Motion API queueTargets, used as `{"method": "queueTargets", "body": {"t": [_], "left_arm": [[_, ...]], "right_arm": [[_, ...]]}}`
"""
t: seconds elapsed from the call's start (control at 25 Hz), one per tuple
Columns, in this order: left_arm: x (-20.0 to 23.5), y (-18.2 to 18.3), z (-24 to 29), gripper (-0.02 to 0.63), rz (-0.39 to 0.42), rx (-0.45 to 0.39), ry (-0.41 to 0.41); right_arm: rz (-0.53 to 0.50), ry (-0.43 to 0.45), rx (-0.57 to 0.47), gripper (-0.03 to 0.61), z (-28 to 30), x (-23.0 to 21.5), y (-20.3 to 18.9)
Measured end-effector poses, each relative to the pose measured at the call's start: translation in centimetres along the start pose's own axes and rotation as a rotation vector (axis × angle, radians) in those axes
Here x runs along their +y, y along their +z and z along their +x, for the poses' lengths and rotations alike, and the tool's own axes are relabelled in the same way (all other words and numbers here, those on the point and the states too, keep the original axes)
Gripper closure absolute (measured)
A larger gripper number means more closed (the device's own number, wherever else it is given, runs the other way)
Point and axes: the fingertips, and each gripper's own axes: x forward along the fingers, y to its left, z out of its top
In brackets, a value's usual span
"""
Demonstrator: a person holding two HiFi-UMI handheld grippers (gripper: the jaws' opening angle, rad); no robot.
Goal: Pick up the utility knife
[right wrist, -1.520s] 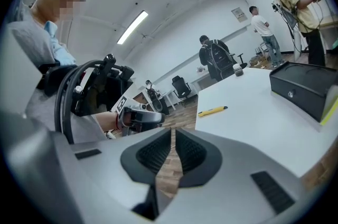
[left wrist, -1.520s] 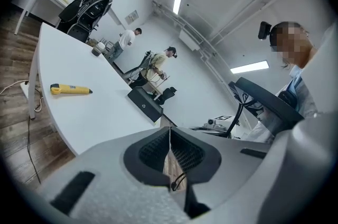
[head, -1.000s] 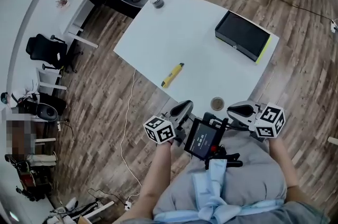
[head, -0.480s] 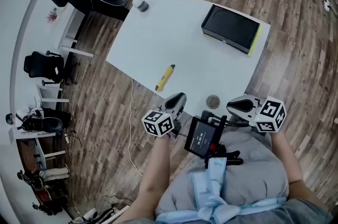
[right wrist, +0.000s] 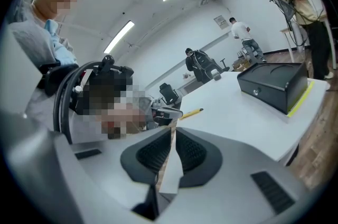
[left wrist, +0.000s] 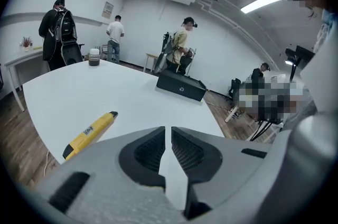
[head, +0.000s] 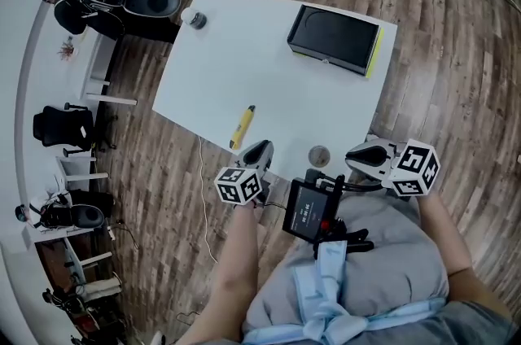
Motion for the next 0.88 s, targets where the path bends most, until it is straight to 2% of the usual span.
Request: {"method": "queueTargets", "body": {"t": [0.24,0.32,0.4,0.6,0.88], "left_arm": [[1.3,-0.2,0.7,0.594,0.072,0.067,0.037],[1.9,0.0,1.0,0.571,0.080,0.082,0.049],[2.5,0.0,1.3,0.519,0.084,0.100,0.054],[3.8,0.6,1.8,0.509,0.121,0.133,0.074],[6.7,1.1,2.1,0.480,0.224,0.221,0.116]], "right_arm": [[0.010,-0.015,-0.008,0.548,-0.7,-0.5,-0.4],[0.012,-0.017,-0.009,0.548,-0.9,-0.7,-0.4],[0.014,-0.020,-0.013,0.548,-1.0,-0.8,-0.4],[0.022,-0.031,-0.016,0.548,-1.4,-1.2,-0.5],[0.031,-0.041,-0.008,0.548,-1.5,-1.9,-0.4]]}}
